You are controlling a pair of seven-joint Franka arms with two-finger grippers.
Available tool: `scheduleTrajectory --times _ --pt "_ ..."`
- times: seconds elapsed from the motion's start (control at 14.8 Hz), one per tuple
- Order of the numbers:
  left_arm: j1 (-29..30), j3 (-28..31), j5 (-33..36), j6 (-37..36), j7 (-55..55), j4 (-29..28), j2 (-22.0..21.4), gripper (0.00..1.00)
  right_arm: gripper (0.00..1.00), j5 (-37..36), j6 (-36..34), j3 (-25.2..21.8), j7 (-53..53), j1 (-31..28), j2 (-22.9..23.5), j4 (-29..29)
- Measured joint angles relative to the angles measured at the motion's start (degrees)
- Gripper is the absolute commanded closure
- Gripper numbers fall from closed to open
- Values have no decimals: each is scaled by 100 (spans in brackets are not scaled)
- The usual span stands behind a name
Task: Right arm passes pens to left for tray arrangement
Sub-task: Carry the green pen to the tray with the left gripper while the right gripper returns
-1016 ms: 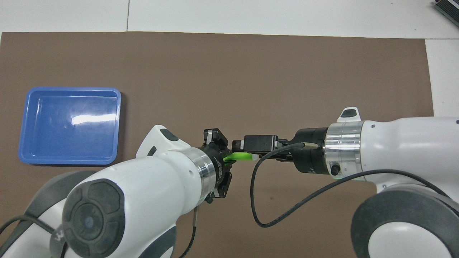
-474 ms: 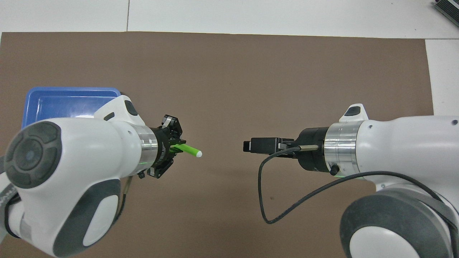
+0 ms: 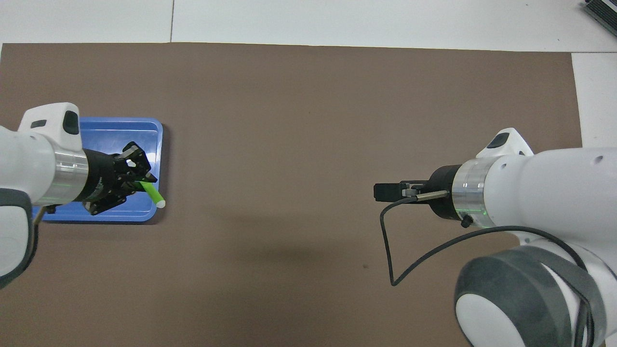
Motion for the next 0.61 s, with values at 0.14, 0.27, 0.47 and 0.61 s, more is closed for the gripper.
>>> scheduleTrajectory --times 0.14,0.27,0.47,0.61 --pt "572 9 0 -12 1343 -79 16 100 0 -367 -117 -2 -130 -150 0 -30" --pt "998 14 123 -11 2387 -133 80 100 0 -644 -139 -4 -412 -315 -3 -100" --pt "1187 12 594 152 3581 -148 367 100 0 -1044 -139 -6 -792 -504 -30 -232" --pt "1185 -30 846 557 4080 -152 685 100 0 -1305 -139 -8 -881 -557 -90 -346"
